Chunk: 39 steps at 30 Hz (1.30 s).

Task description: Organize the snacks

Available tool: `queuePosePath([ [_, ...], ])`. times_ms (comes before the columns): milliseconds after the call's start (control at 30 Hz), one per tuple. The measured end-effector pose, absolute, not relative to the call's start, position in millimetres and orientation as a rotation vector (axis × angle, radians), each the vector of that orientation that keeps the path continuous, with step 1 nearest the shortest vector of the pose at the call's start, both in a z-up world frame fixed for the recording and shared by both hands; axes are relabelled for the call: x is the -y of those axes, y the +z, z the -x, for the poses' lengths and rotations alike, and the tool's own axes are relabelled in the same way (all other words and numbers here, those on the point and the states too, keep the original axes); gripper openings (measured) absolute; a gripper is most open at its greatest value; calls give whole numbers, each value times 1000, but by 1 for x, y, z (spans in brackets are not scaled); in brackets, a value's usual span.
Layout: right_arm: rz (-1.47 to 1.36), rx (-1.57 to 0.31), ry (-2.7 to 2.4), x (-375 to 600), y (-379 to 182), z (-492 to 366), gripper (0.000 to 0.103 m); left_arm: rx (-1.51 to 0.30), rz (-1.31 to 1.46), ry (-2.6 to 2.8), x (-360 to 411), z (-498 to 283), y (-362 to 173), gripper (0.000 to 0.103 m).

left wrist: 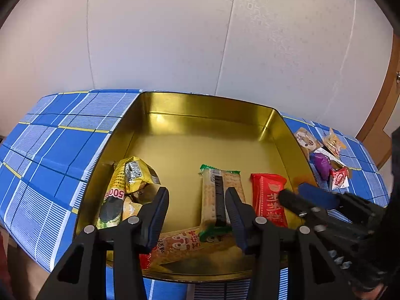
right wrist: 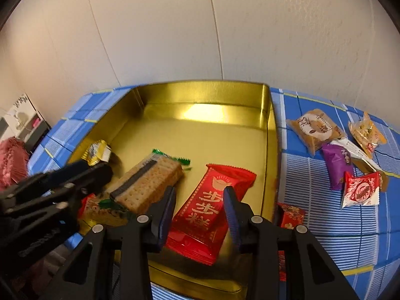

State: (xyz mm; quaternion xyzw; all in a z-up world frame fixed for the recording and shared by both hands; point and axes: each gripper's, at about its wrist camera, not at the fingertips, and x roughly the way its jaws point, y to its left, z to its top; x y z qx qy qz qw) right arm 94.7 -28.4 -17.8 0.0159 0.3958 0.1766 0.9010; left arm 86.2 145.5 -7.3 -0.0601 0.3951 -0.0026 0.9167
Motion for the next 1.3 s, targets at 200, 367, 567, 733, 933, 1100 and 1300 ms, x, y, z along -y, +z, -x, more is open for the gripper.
queuePosePath([
  [200, -64, -768, 344, 57, 0, -82, 40, -815, 127, -35, -141, -87, -9, 48],
  [367, -78, -765, 273, 102, 0, -74, 40, -803, 131, -75, -134, -87, -8, 48],
  [567, -91, -825, 166, 170, -19, -70, 40, -755, 129, -127, -122, -81, -2, 48],
  [733, -138, -865, 121, 211, -35, -68, 41, -730, 93, -169, -103, -78, 0, 48],
  [933, -231, -870, 99, 236, -41, -75, 51, -704, 36, -249, -78, -71, -1, 48],
  [1100, -246, -847, 96, 238, -29, -99, 73, -682, -6, -275, -64, -63, 1, 48],
  [1300, -359, -885, 63, 240, -30, -140, 73, -669, -16, -300, -54, -59, 1, 48],
])
